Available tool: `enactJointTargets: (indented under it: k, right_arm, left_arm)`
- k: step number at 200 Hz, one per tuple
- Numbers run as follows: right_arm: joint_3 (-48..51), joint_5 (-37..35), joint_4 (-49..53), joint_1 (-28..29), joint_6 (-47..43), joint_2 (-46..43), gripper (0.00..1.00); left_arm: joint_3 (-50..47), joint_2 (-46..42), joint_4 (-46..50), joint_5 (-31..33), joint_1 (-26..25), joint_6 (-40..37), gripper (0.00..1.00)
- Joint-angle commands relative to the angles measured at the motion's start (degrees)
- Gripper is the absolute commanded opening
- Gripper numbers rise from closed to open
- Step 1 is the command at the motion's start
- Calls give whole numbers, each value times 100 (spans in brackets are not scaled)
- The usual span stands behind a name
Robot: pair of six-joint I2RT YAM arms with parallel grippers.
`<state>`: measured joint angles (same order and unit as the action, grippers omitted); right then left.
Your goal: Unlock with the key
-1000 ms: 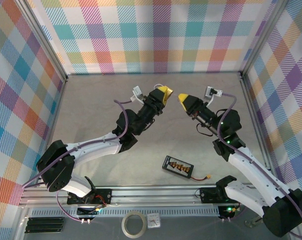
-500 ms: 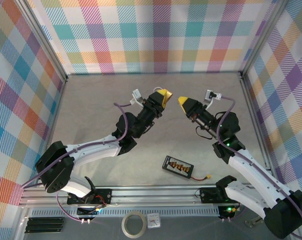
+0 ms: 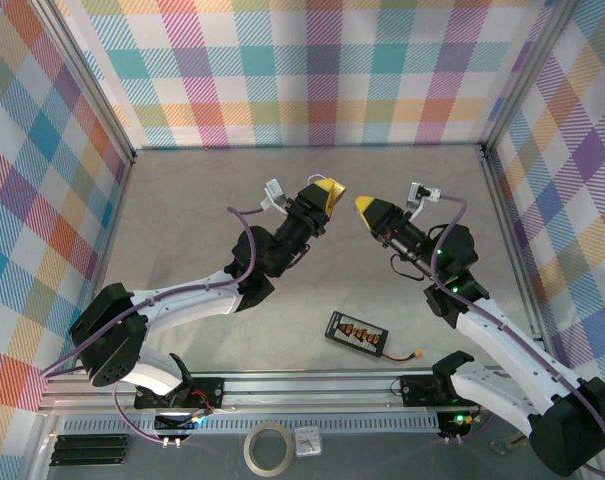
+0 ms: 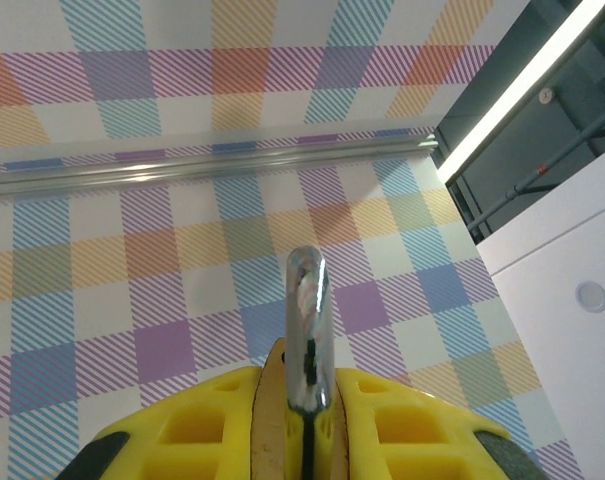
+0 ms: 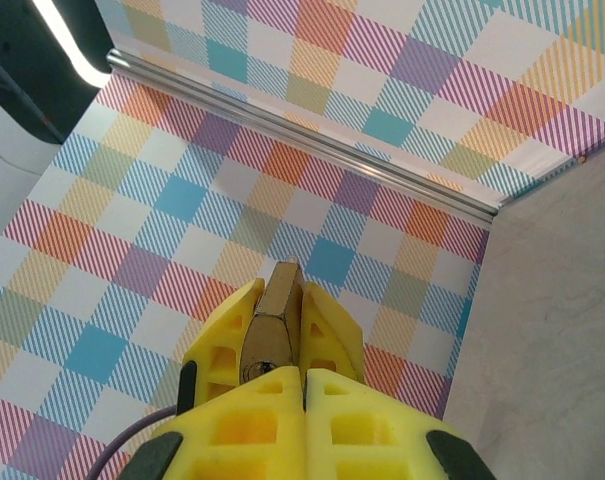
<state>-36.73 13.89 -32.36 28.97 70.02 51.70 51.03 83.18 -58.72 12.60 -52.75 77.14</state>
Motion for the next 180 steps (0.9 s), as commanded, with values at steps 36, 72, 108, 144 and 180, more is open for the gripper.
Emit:
enactJointTargets:
  k: [36,72,108,144,180]
  right_arm:
    - [26,-62,-328,89,-50,33,0]
    - [13,-44,-340,109,-69,67,0]
    - [41,-93,-332,122,-96,77,0]
    - [53,-124,-615,121,-67,216,0]
    - [-121,-25,-657,243,-331,430,0]
  left_arm:
    - [234,106,-737,-32,-109,104,0]
    - [292,154,-709,-42,-121,99,0]
    - [312,215,-767,-68,-139,128,0]
    - [412,351,-920,-100,-200,237,0]
    - [578,300,-633,-159,-274,237,0]
